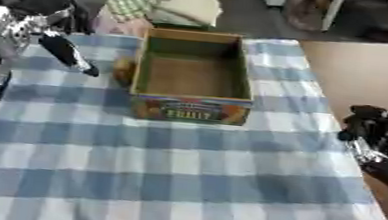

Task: Pick up objects on the table and place them in the box.

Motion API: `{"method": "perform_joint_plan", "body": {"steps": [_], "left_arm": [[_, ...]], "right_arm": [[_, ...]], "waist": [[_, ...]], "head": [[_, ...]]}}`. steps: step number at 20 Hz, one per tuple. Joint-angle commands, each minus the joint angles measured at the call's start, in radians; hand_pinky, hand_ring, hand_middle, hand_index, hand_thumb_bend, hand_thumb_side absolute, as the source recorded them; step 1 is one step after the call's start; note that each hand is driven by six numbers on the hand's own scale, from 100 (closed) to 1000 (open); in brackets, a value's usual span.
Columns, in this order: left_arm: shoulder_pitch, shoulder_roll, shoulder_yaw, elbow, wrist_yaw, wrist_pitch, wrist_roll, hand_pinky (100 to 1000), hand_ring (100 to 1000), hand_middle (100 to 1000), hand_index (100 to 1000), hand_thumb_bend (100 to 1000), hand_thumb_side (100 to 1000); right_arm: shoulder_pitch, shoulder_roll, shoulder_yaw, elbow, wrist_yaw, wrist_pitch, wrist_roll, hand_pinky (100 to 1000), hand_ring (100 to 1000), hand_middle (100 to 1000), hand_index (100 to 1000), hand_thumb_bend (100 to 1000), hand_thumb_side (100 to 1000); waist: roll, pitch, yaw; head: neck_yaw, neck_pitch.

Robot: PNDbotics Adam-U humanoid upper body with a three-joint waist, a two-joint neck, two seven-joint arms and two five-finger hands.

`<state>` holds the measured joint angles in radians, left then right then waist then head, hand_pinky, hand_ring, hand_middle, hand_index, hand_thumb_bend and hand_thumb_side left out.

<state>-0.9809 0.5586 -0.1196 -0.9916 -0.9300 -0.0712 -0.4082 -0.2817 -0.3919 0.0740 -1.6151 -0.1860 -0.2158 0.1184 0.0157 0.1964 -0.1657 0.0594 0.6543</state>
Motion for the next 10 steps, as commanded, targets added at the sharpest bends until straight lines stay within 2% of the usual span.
{"method": "perform_joint_plan", "body": {"steps": [1,10], "left_arm": [[-0.036,0.003,0.019,0.016,-0.005,0.007,0.014,662,566,564,663,862,359],[-0.076,-0.056,0.035,0.116,-0.065,0.050,0.065,665,584,594,692,860,370]], "right_arm": [[-0.013,-0.012,-0.007,-0.007,-0.002,-0.002,-0.002,582,556,586,764,100,187],[-0.017,-0.010,-0.003,-0.007,-0.004,-0.001,0.001,582,556,586,764,100,191]], "waist": [[-0.003,-0.017,-0.002],[-0.004,-0.016,-0.014]], "head": [[-0.001,-0.007],[0.010,-0.008]]}}
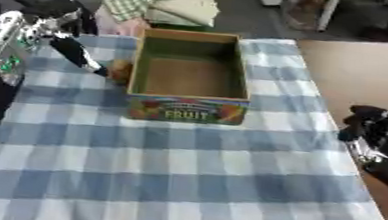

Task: Pick up objects on the table and place them in the box.

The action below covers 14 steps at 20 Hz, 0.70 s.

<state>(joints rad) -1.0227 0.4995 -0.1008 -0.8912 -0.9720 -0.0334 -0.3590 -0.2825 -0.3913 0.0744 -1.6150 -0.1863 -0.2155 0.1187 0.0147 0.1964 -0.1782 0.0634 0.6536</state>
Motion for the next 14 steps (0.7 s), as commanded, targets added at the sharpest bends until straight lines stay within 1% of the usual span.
{"method": "perform_joint_plan", "body": {"steps": [1,3,7,14], "left_arm": [[-0.038,-0.005,0.022,0.031,-0.034,0.022,0.025,666,587,597,695,863,370],[-0.045,-0.021,0.036,0.062,-0.050,0.048,0.055,670,601,617,715,868,366],[-0.052,-0.045,0.053,0.111,-0.056,0.086,0.118,675,609,629,732,865,352],[-0.047,-0.069,0.058,0.145,-0.041,0.114,0.210,670,598,618,734,840,328]], "right_arm": [[-0.017,-0.010,-0.003,-0.007,-0.004,-0.001,0.002,582,555,586,764,100,192],[-0.018,-0.009,-0.001,-0.006,-0.004,-0.001,0.004,582,555,586,764,100,193],[-0.020,-0.008,0.000,-0.006,-0.004,-0.001,0.004,582,555,586,764,100,194],[-0.026,-0.005,0.003,-0.006,-0.003,-0.001,0.008,582,555,586,764,100,197]], "waist": [[-0.003,-0.016,-0.004],[-0.003,-0.014,-0.008],[-0.003,-0.010,-0.016],[-0.003,-0.001,-0.027]], "head": [[0.007,-0.008],[0.010,-0.007],[0.014,-0.009],[0.020,-0.012]]}}
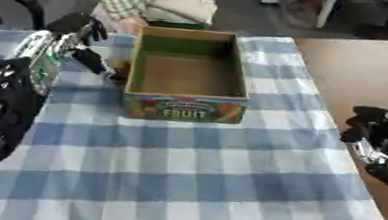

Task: Pick up objects on the table and place them in the box.

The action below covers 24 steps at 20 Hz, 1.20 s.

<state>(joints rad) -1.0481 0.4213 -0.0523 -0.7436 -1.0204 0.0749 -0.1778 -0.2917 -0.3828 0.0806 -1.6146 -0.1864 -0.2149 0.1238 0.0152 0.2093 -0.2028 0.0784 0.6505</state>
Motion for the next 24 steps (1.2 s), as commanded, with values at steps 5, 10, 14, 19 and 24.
{"method": "perform_joint_plan", "body": {"steps": [5,10,14,19,24], "left_arm": [[-0.018,0.001,0.004,0.013,0.000,0.006,0.035,668,595,613,726,822,325],[-0.013,-0.005,0.008,0.029,-0.016,0.014,0.034,662,585,600,716,792,323],[-0.008,-0.008,0.012,0.039,-0.016,0.019,0.031,658,577,592,711,761,318],[-0.002,-0.006,0.008,0.048,-0.029,0.008,0.013,639,535,545,665,700,281],[0.003,-0.006,0.012,0.057,-0.049,0.004,0.005,582,440,437,520,499,151]], "right_arm": [[-0.021,-0.012,-0.002,-0.006,-0.003,-0.002,0.006,582,554,586,764,100,199],[-0.023,-0.011,-0.002,-0.005,-0.002,-0.002,0.007,581,554,586,764,100,202],[-0.025,-0.010,-0.002,-0.004,-0.001,-0.002,0.008,581,554,586,764,100,208],[-0.025,-0.010,-0.003,-0.004,-0.001,-0.003,0.007,581,554,586,764,100,213],[-0.024,-0.009,-0.004,-0.002,-0.001,-0.003,0.006,581,554,586,764,100,218]], "waist": [[-0.003,-0.008,-0.012],[-0.003,-0.004,-0.017],[-0.003,-0.001,-0.021],[-0.002,0.001,-0.020],[-0.003,0.001,-0.018]], "head": [[0.011,-0.011],[0.012,-0.012],[0.013,-0.012],[0.012,-0.010],[0.010,-0.010]]}}
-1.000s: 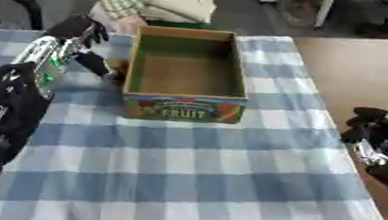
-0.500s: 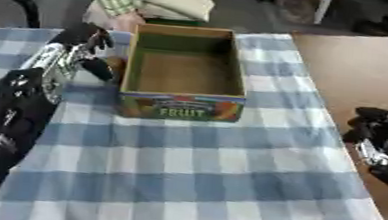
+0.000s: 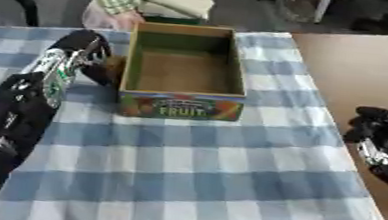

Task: Pick up objects on the table and place them in the box.

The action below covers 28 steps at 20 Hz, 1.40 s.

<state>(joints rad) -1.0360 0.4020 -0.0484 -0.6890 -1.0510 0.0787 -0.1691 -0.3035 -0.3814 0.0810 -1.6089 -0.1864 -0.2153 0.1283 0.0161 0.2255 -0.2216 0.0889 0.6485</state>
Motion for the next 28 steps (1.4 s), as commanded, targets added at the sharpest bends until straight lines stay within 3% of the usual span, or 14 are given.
{"method": "perform_joint_plan", "body": {"steps": [1,2,3,5,6,7,11,21,28], "left_arm": [[-0.008,0.013,0.009,0.004,-0.020,0.000,0.001,561,408,400,480,379,106],[-0.007,0.013,0.009,0.005,-0.022,0.000,0.006,555,400,391,469,344,100],[-0.007,0.014,0.010,0.004,-0.025,0.002,0.017,495,319,284,326,116,100],[-0.006,0.014,0.013,0.001,-0.025,0.012,0.048,438,262,208,201,175,100],[-0.006,0.014,0.015,0.000,-0.017,0.016,0.061,431,257,201,188,194,100],[-0.006,0.015,0.016,-0.003,-0.005,0.020,0.069,407,238,180,150,297,100],[-0.007,0.025,0.011,-0.037,0.045,0.027,0.072,396,230,157,112,395,100],[-0.020,0.077,-0.007,-0.222,0.108,0.037,0.010,384,217,129,100,457,100],[-0.049,0.061,-0.029,-0.287,0.165,0.029,0.006,389,213,125,100,447,100]], "right_arm": [[-0.012,-0.010,-0.004,-0.008,-0.001,-0.002,0.002,581,553,586,764,100,220],[-0.012,-0.011,-0.005,-0.008,-0.001,-0.002,0.001,581,553,586,764,100,221],[-0.012,-0.010,-0.005,-0.008,-0.001,-0.002,0.000,581,553,586,764,100,224],[-0.012,-0.010,-0.006,-0.007,-0.001,-0.002,0.000,581,553,586,764,100,229],[-0.012,-0.010,-0.006,-0.007,-0.001,-0.002,0.000,580,553,586,764,100,230],[-0.011,-0.009,-0.007,-0.007,-0.001,-0.002,-0.001,580,553,585,764,100,232],[-0.009,-0.009,-0.008,-0.006,0.000,-0.002,-0.004,580,553,585,764,100,237],[-0.002,-0.012,-0.012,-0.004,0.000,-0.001,-0.007,580,553,585,764,100,245],[-0.002,-0.012,-0.011,-0.003,-0.002,-0.001,-0.007,580,552,585,764,100,245]], "waist": [[-0.004,-0.015,0.001],[-0.005,-0.015,0.001],[-0.005,-0.015,0.001],[-0.006,-0.015,0.002],[-0.006,-0.015,0.003],[-0.007,-0.016,0.003],[-0.008,-0.019,0.007],[-0.007,-0.030,0.022],[-0.008,-0.035,0.022]], "head": [[0.000,-0.008],[0.000,-0.008],[0.001,-0.009],[0.000,-0.008],[0.000,-0.008],[0.000,-0.007],[-0.001,-0.005],[-0.009,0.004],[-0.006,0.005]]}}
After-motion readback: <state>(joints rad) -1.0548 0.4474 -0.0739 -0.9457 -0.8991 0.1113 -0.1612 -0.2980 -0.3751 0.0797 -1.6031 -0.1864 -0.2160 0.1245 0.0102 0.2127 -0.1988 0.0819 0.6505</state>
